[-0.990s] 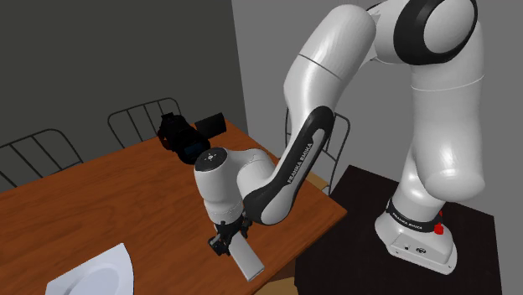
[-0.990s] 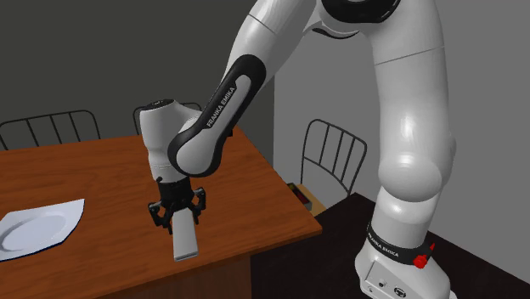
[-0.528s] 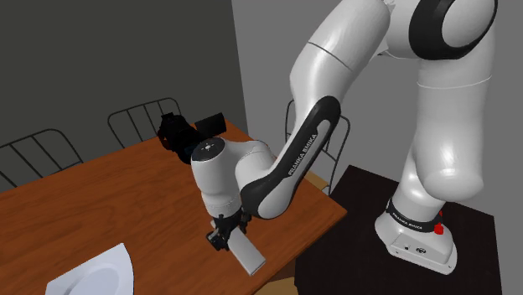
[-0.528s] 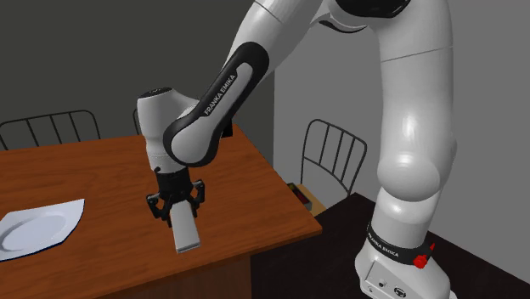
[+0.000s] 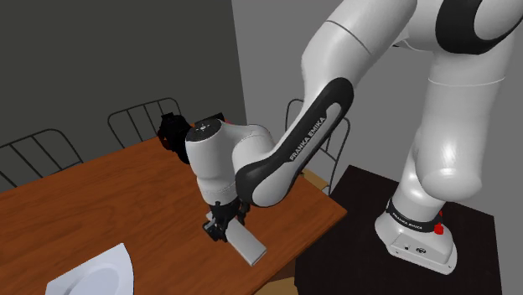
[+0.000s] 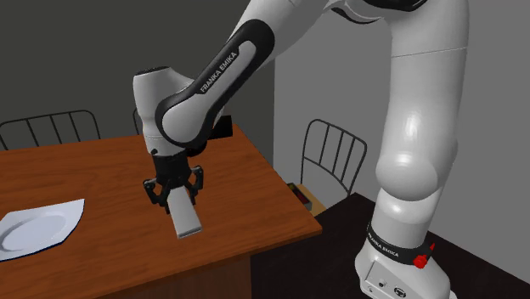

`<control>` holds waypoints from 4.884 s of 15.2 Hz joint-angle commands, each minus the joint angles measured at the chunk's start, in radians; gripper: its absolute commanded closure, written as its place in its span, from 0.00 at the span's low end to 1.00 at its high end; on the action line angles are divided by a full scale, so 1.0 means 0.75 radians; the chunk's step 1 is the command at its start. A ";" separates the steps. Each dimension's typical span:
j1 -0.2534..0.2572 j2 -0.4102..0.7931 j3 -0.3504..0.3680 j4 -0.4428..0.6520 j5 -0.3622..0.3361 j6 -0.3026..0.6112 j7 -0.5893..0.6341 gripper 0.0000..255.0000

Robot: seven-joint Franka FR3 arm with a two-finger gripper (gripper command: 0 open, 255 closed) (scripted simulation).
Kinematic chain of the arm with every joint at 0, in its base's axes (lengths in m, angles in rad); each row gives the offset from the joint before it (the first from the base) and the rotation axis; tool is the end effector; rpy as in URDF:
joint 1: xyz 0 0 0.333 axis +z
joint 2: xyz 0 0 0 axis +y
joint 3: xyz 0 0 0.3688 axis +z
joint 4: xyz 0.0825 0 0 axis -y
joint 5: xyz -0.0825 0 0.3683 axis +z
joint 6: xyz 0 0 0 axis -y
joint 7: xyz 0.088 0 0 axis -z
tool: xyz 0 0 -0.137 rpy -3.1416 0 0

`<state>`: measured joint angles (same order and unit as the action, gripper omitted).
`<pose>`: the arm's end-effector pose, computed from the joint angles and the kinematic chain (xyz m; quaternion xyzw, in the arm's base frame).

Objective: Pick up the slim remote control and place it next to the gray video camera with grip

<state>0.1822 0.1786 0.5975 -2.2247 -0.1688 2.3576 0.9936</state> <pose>0.3896 0.3705 0.3396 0.9987 -0.0502 0.0042 0.0093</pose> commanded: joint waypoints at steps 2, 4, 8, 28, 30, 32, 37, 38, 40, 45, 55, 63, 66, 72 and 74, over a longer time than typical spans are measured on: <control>-0.005 -0.037 0.012 0.019 0.034 -0.048 -0.021 1.00; -0.010 -0.064 0.018 0.030 0.058 -0.080 -0.038 1.00; -0.018 -0.115 0.025 0.055 0.102 -0.145 -0.069 1.00; -0.034 -0.291 0.022 0.245 0.232 -0.477 -0.167 1.00; -0.065 -0.300 -0.013 0.236 0.235 -0.474 -0.235 1.00; -0.096 -0.303 -0.047 0.232 0.235 -0.472 -0.300 1.00; -0.171 -0.284 -0.130 0.249 0.220 -0.472 -0.451 1.00; -0.187 -0.276 -0.145 0.257 0.215 -0.472 -0.480 1.00; -0.217 -0.256 -0.175 0.277 0.205 -0.474 -0.535 1.00; -0.288 -0.186 -0.247 0.356 0.172 -0.486 -0.665 1.00; -0.413 0.037 -0.366 0.635 0.103 -0.549 -0.896 1.00; -0.488 0.296 -0.441 1.006 0.054 -0.661 -1.059 1.00; -0.508 0.420 -0.465 1.196 0.038 -0.727 -1.119 1.00; -0.523 0.523 -0.482 1.289 0.025 -0.715 -1.156 1.00; -0.525 0.527 -0.483 1.258 0.023 -0.682 -1.154 1.00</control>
<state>-0.2109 0.5722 0.2356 -1.2698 -0.1508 1.8329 0.1269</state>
